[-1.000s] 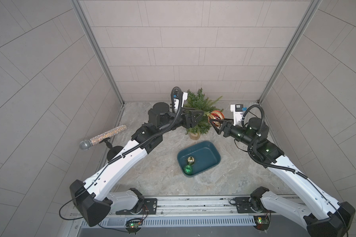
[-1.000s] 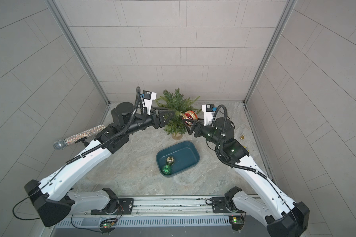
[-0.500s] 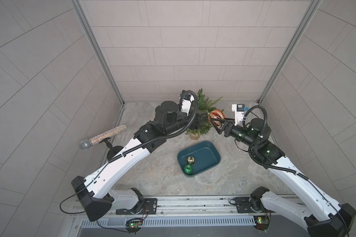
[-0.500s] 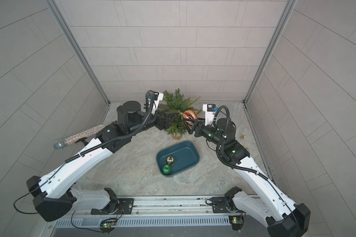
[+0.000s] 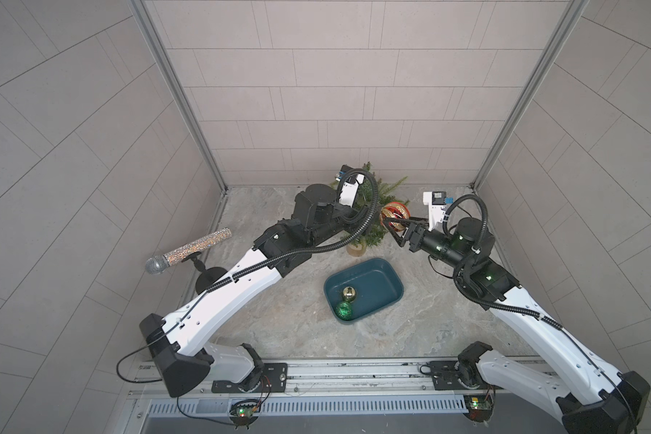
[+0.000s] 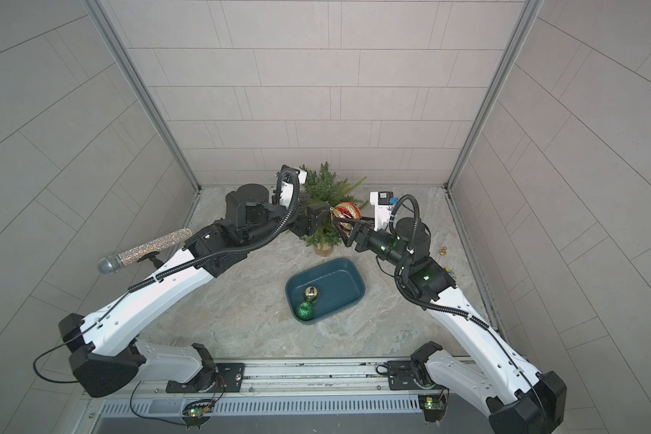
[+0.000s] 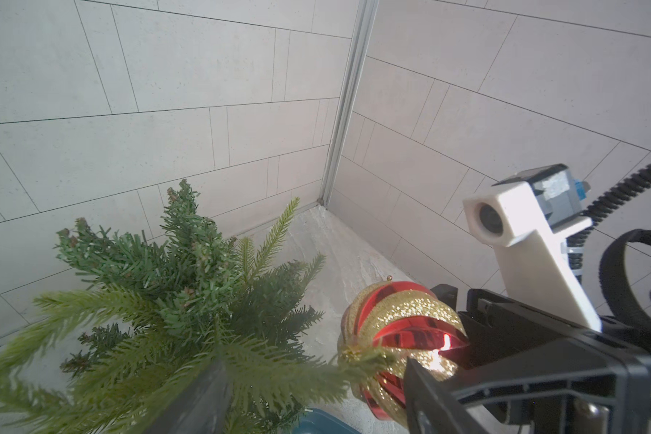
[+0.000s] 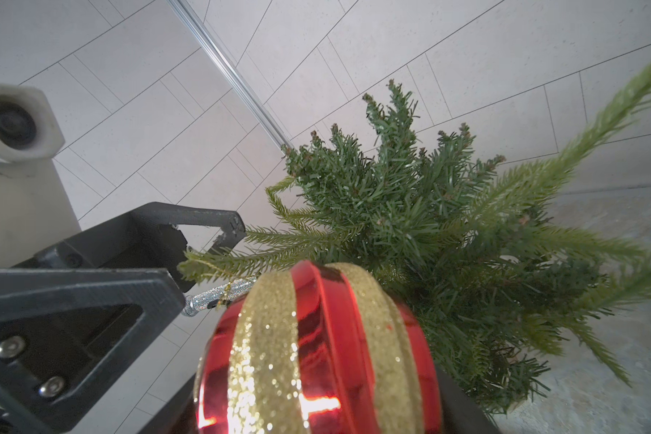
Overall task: Decorate the small christmas tree with ornaments
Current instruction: Hang an ornament on the christmas tree.
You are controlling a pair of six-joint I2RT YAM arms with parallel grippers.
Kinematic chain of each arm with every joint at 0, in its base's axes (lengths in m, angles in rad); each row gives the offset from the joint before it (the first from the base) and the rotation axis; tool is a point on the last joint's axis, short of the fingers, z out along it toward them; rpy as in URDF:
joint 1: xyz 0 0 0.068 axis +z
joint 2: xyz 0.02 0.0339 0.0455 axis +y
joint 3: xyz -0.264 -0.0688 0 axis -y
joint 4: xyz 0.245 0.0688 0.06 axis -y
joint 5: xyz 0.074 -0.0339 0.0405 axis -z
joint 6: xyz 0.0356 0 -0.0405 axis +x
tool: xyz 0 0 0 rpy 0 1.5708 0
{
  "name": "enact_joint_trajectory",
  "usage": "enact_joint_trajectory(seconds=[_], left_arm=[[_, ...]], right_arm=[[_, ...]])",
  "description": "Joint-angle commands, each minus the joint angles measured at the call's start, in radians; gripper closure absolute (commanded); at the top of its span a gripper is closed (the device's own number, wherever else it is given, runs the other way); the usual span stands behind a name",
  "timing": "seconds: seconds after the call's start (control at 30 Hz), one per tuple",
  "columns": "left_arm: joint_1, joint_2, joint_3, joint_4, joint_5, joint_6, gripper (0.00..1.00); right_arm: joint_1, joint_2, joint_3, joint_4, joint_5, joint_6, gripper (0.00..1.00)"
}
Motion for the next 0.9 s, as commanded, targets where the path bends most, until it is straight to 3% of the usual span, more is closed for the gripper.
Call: enact_joint_trajectory(seconds=[0.0, 0.2, 0.43, 0.57, 0.87], left_arm=[[-0.005, 0.015, 0.037, 0.017, -0.034, 0.018, 0.24], [-0.004, 0.023, 0.035, 0.040, -0.053, 0.019, 0.24], [-0.005, 0.028, 0.037, 0.061, -0.069, 0.017, 0.35], [-0.006, 0.027, 0.038, 0.062, -0.054, 0.019, 0.42], [-0.005, 0.018, 0.032, 0.057, -0.042, 0.020, 0.44]], right_arm=[[-0.002, -0.026, -0.013, 0.036, -0.010, 0.019, 0.22], [-0.003, -0.031, -0.038, 0.058, -0.022, 0.038, 0.22], [-0.003, -0.039, -0.048, 0.067, -0.030, 0.043, 0.22], [-0.002, -0.046, -0.064, 0.089, -0.034, 0.056, 0.19], [-0.002, -0.054, -0.082, 0.110, -0.034, 0.072, 0.10]])
